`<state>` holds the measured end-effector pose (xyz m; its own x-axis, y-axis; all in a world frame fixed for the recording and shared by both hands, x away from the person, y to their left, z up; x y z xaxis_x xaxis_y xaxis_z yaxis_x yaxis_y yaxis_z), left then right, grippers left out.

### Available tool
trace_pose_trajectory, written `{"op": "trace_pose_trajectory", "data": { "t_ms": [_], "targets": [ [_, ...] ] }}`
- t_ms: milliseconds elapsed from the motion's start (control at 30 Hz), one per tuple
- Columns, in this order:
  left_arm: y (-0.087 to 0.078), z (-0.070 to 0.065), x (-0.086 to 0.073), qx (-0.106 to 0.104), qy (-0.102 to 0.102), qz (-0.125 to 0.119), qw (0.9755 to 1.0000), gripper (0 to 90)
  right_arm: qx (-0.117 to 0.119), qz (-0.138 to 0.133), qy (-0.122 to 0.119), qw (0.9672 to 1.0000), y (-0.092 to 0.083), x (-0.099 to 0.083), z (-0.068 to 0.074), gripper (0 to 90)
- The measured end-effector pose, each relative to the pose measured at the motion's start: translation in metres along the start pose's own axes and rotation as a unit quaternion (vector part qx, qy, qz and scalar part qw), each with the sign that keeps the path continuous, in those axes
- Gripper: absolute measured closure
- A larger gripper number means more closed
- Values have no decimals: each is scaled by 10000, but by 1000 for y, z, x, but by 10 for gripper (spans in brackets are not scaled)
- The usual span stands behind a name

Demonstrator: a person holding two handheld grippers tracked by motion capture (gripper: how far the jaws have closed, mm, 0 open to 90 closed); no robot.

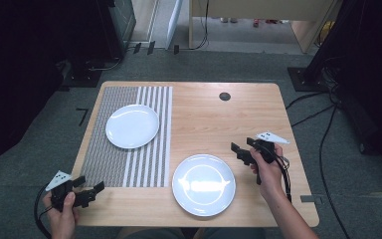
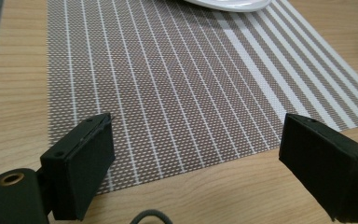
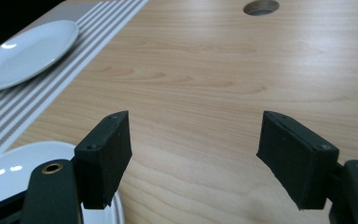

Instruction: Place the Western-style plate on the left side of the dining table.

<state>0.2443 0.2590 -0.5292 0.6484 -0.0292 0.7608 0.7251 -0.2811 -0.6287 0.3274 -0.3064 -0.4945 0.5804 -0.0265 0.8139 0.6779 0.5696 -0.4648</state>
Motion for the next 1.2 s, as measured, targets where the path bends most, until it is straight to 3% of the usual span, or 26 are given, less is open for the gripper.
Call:
{"op": "trace_pose_trajectory", "data": {
  "t_ms": [300, 700, 1033, 1200],
  "targets": [
    [2, 1, -5, 140, 66, 95, 9998, 104, -201, -40, 48, 9998, -26, -16, -17, 251],
    [5, -7, -8, 474, 479, 92, 9977, 103, -370, -68, 121, 9992, -56, -33, -32, 242],
    [6, -11, -9, 615, 627, 84, 9961, 104, -558, -71, 195, 9982, -82, -48, -46, 233],
    [6, -10, -10, 607, 607, 77, 9963, 104, -656, -94, 234, 9975, -93, -55, -53, 231]
  ]
}}
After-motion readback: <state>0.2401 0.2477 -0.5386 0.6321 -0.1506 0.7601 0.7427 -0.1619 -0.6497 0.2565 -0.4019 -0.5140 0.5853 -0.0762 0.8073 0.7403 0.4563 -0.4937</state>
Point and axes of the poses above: each handheld gripper's, and its own axes: y roughly forward along the jaws, x roughly out of its top, z roughly to its left, the point moved 3 cm from there along y, roughly forward along the jaws, and after that the axes turned 9 degrees about x, right-handed, at the moved point
